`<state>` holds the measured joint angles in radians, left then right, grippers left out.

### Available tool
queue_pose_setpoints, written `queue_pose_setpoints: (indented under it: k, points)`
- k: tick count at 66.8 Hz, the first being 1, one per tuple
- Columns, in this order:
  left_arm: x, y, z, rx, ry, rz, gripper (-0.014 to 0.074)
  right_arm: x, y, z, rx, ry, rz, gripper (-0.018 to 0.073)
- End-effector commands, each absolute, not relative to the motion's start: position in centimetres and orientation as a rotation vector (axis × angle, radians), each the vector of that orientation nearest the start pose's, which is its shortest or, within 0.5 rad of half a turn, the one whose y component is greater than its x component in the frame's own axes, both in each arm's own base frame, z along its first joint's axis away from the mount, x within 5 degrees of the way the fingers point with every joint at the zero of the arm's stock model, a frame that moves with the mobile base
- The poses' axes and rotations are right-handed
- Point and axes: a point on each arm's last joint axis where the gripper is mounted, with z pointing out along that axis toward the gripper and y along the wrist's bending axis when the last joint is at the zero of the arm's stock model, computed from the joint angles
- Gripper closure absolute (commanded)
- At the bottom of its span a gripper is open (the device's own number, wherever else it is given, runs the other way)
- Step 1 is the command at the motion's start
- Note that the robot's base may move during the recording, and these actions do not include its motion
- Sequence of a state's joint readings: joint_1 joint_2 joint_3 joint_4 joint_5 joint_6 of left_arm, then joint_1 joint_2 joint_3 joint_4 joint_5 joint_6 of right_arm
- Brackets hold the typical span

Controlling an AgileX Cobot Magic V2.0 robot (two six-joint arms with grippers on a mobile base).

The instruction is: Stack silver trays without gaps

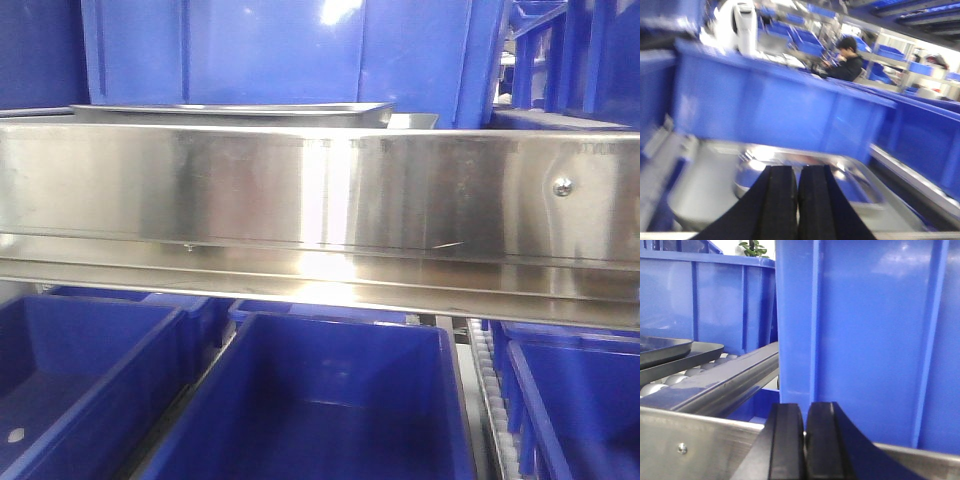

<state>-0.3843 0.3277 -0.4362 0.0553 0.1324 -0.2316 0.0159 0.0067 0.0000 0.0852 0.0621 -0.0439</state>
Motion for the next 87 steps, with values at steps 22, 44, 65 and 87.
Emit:
queue_pose_setpoints:
  k: [22,44,65,87]
  points:
    - [6.7,-0.4,24.2,0.004,1.498,-0.103,0.0592,5.6,0.1,21.0,0.016,1.519,0.038,0.0582]
    - [5.6,-0.1,20.7,0.015,1.551,-0.016,0.0592,5.6,0.1,21.0,0.016,1.519,0.038,0.0582]
    - [5.6,0.6,21.1,-0.083,1.504,0.089,0.0592,5.6,0.1,21.0,0.016,1.519,0.038,0.0582]
    - [5.6,0.7,21.2,-0.087,1.491,0.095,0.0592,5.6,0.1,21.0,0.016,1.519,0.038,0.0582]
